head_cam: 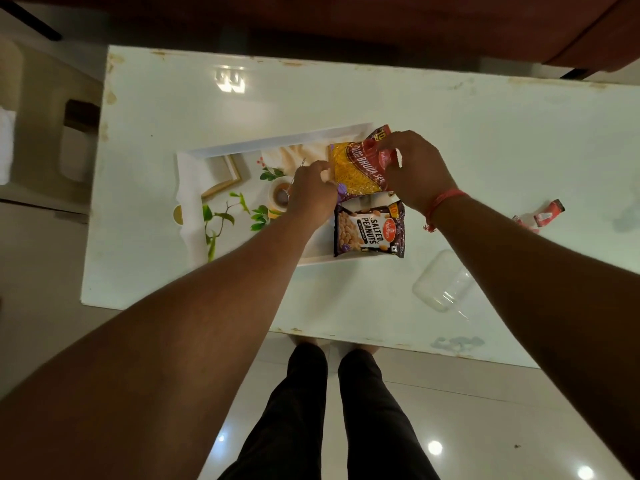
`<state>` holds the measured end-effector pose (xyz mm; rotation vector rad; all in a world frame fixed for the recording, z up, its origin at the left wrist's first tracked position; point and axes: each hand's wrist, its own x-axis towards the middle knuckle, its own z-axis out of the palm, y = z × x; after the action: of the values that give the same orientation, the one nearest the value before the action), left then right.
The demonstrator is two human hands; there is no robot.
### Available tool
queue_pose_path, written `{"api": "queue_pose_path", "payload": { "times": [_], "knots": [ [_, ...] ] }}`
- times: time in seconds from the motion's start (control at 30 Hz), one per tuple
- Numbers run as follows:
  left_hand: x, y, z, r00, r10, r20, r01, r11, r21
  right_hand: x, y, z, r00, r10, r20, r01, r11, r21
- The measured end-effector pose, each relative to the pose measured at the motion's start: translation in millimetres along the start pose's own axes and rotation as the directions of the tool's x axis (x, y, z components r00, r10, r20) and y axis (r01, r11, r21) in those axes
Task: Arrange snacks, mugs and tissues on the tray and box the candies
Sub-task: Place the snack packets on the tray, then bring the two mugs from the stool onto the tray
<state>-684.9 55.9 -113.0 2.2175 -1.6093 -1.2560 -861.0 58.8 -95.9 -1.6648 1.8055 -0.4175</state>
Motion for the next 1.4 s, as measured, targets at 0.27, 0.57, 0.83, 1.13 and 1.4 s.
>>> {"api": "queue_pose_path", "payload": {
  "times": [0.27, 0.57, 0.83, 1.13, 1.4],
  "knots": [
    [-21.8, -37.2, -4.8, 0.938, 0.339, 0.074, -0.323, 0.775, 0.543, -32.6, -6.6, 20.1, 0.998, -0.059, -0.032, 0.056, 0.993, -0.106],
    [-49.4, -67.0, -71.9, 0.933, 0.360, -0.004, -0.258, 0.674, 0.692, -35.5, -71.4, 31.8, 0.959, -0.099, 0.265, 0.208, 0.882, -0.422],
    [-15.5, -132.4, -165.0, 0.933, 0.354, -0.068, -0.204, 0.674, 0.710, 5.9, -158.4, 86.7, 0.957, -0.131, 0.258, 0.244, 0.843, -0.479],
    [38.1, -247.8, -320.8, 0.934, 0.317, -0.168, -0.115, 0.708, 0.696, 50.5, -311.4, 212.5, 0.931, -0.143, 0.335, 0.291, 0.845, -0.448],
    [105.8, -314.3, -476.7, 0.811, 0.557, -0.179, -0.180, 0.529, 0.829, 144.9, -467.4, 281.4, 0.846, -0.338, 0.412, 0.509, 0.740, -0.439]
  ]
}}
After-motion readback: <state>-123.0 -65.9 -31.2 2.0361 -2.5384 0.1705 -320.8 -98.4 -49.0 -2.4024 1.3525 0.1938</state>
